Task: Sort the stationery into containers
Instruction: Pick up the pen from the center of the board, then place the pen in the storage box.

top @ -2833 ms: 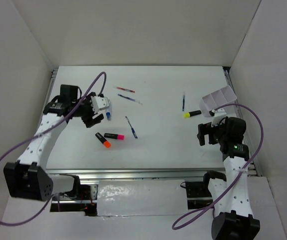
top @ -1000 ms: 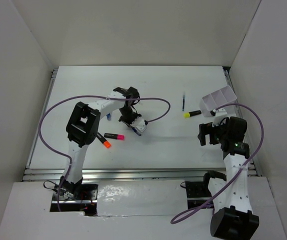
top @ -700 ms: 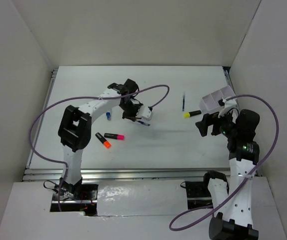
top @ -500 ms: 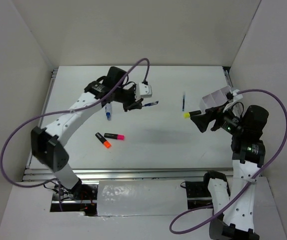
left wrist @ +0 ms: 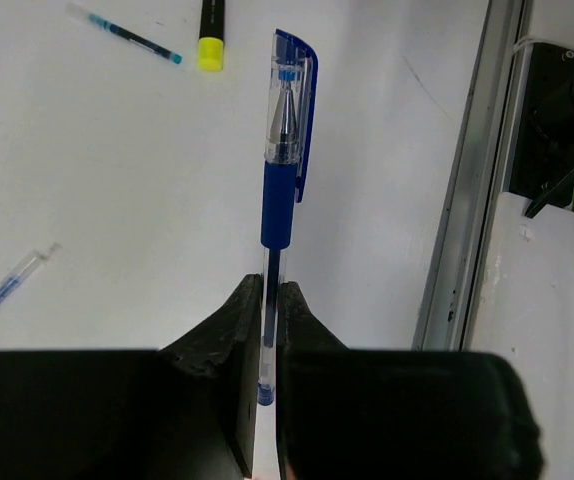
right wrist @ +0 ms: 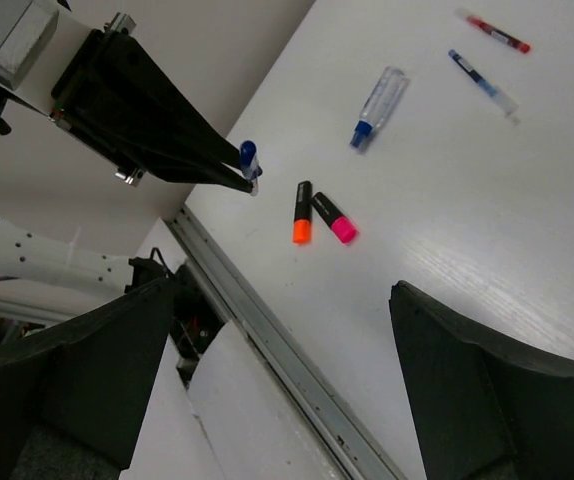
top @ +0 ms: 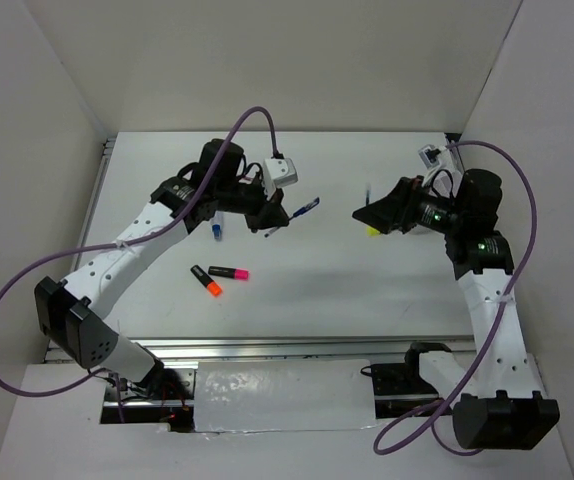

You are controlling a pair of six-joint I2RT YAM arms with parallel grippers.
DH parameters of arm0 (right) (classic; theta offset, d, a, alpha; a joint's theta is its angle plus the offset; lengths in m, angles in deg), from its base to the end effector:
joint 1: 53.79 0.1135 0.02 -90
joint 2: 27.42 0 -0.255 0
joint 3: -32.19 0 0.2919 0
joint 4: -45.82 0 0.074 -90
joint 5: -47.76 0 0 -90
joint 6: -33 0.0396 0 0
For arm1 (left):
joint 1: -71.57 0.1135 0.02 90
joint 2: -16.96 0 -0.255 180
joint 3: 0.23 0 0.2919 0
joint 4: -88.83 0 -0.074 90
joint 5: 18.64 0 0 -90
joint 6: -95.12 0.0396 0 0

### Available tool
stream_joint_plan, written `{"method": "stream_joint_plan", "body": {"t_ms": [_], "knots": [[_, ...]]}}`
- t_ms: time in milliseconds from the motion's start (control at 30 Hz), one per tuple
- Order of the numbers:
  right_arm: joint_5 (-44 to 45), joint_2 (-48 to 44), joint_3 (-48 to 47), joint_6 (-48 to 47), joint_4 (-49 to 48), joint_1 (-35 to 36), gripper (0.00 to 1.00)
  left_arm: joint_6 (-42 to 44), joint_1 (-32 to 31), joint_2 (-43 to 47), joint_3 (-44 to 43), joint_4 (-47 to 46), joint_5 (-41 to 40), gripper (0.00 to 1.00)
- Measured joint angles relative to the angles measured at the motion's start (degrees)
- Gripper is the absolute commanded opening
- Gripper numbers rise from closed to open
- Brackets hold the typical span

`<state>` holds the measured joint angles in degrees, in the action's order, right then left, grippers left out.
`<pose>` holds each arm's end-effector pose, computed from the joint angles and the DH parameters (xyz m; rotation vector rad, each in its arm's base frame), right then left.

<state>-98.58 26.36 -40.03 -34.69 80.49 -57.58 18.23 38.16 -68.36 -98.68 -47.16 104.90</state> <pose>0.2400 0.0171 0.3847 -0.2874 1.8471 1.1262 0.3012 -0.2249 0.3790 1.1518 1.7764 -0.8276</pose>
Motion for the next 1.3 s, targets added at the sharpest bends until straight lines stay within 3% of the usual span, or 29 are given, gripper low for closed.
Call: {"method": "stream_joint_plan", "body": {"t_ms": [333,800,967,1300], "knots": [[4.68,6.8,-4.72,0.39,-0.17,11.74,0.88,-2.84,-0.2,-3.52,-0.72,-0.07,1.55,0.0],[9.49,17.7,-7.56,5.55,-0.98,14.47,0.76,-2.73,-2.29,-4.55,-2.05,-0.09,1.73,0.0],[9.99,18.29,-8.76,5.84,-1.2,15.69,0.62,-2.75,-3.13,-5.44,-2.6,-0.02,1.73,0.0],[10.01,18.49,-8.63,6.1,-1.2,16.41,0.58,-2.82,-3.1,-6.78,-3.54,-0.22,1.14,0.0]]}}
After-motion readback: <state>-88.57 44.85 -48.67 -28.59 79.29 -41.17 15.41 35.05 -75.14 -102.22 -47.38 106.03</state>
